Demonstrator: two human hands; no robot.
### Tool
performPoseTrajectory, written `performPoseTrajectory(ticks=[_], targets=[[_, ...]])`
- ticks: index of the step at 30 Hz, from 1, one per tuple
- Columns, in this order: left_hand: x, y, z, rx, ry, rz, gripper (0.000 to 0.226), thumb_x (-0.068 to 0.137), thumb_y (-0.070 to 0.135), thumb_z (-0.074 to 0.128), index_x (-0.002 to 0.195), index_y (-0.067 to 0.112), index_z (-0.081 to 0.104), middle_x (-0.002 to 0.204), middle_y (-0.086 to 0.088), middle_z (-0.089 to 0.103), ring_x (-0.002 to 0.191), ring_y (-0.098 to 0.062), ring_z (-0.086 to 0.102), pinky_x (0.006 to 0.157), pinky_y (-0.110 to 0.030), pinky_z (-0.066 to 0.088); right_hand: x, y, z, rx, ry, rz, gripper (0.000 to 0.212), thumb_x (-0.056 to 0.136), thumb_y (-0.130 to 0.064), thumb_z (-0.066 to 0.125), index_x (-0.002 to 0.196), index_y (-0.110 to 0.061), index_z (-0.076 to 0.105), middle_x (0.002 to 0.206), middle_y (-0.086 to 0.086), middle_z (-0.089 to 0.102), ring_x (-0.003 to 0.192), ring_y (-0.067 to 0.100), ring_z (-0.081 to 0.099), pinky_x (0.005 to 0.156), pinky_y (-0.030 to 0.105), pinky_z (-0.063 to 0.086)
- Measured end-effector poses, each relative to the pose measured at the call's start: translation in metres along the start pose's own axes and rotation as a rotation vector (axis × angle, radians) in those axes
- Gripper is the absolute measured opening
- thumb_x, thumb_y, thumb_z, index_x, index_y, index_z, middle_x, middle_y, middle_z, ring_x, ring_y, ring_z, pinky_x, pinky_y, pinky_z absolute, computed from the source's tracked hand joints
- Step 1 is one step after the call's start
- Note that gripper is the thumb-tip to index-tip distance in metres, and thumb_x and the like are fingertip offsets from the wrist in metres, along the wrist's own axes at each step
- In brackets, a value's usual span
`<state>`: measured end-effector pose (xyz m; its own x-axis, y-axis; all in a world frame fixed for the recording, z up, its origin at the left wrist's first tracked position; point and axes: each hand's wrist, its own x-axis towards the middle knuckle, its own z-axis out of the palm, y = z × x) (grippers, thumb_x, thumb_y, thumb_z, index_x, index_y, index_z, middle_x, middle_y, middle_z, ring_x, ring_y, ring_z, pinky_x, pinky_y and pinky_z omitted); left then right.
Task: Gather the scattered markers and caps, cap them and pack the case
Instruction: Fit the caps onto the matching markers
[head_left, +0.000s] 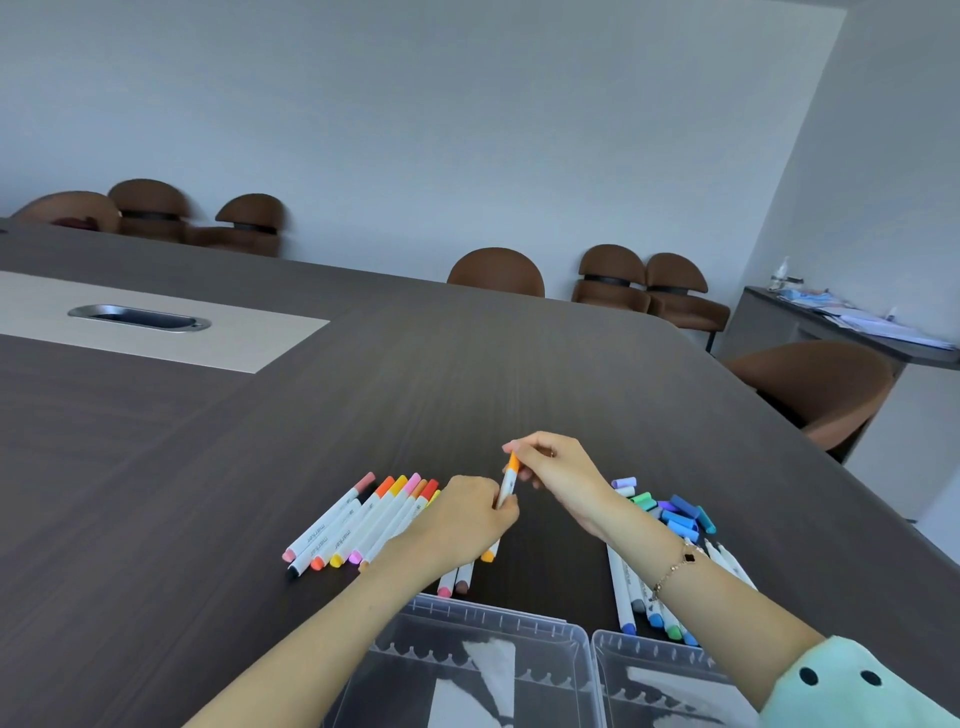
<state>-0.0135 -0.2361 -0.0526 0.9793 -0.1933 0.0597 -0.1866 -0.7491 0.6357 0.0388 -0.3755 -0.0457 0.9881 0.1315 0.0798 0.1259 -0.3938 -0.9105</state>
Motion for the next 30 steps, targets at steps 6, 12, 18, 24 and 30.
performPoseTrajectory(ticks=[6, 12, 18, 24, 30], targets=[[-0.001, 0.001, 0.008, -0.002, -0.012, -0.048, 0.037, 0.1, 0.03, 0.041, 0.064, 0.021, 0.038, 0.059, 0.003, 0.04, 0.047, -0.011, 0.039, 0.048, -0.013, 0.029, -0.005, -0.011, 0.004, 0.04, -0.036, -0.04, 0.02, 0.095, -0.01, 0.049, 0.1, -0.008, 0.069, 0.074, -0.001, 0.067, 0.07, 0.006, 0.063, 0.06, 0.015, 0.045], [0.002, 0.005, 0.005, 0.033, 0.036, -0.088, 0.038, 0.099, 0.035, 0.042, 0.064, 0.02, 0.04, 0.058, 0.003, 0.041, 0.047, -0.01, 0.04, 0.048, -0.014, 0.033, -0.008, -0.022, -0.013, -0.102, -0.058, -0.066, 0.023, 0.097, -0.024, 0.048, 0.107, -0.017, 0.068, 0.091, -0.002, 0.068, 0.066, 0.002, 0.055, 0.056, 0.01, 0.042], [-0.004, 0.0, 0.01, 0.364, 0.06, -0.117, 0.035, 0.095, 0.037, 0.046, 0.065, 0.019, 0.043, 0.057, 0.005, 0.045, 0.052, -0.011, 0.048, 0.046, -0.017, 0.032, -0.027, -0.012, -0.066, -0.203, 0.0, 0.042, 0.023, 0.096, -0.024, 0.048, 0.107, -0.021, 0.067, 0.099, -0.008, 0.068, 0.074, 0.007, 0.054, 0.055, 0.006, 0.039], [-0.011, 0.007, 0.009, 0.695, 0.077, -0.072, 0.041, 0.095, 0.046, 0.04, 0.107, 0.013, 0.061, 0.063, 0.007, 0.047, 0.056, -0.009, 0.049, 0.044, -0.018, 0.031, -0.064, 0.007, -0.126, -0.498, 0.057, 0.029, 0.026, 0.097, -0.019, 0.045, 0.11, -0.015, 0.067, 0.104, -0.008, 0.062, 0.09, 0.002, 0.056, 0.069, 0.007, 0.039], [-0.009, 0.007, 0.009, 0.699, -0.054, -0.073, 0.051, 0.094, 0.052, 0.043, 0.062, 0.015, 0.054, 0.056, 0.005, 0.056, 0.05, -0.006, 0.054, 0.068, -0.02, 0.052, -0.103, 0.045, -0.17, -0.651, 0.12, 0.293, 0.016, 0.094, -0.024, 0.052, 0.091, -0.012, 0.062, 0.095, 0.008, 0.066, 0.085, 0.02, 0.062, 0.069, 0.026, 0.05]])
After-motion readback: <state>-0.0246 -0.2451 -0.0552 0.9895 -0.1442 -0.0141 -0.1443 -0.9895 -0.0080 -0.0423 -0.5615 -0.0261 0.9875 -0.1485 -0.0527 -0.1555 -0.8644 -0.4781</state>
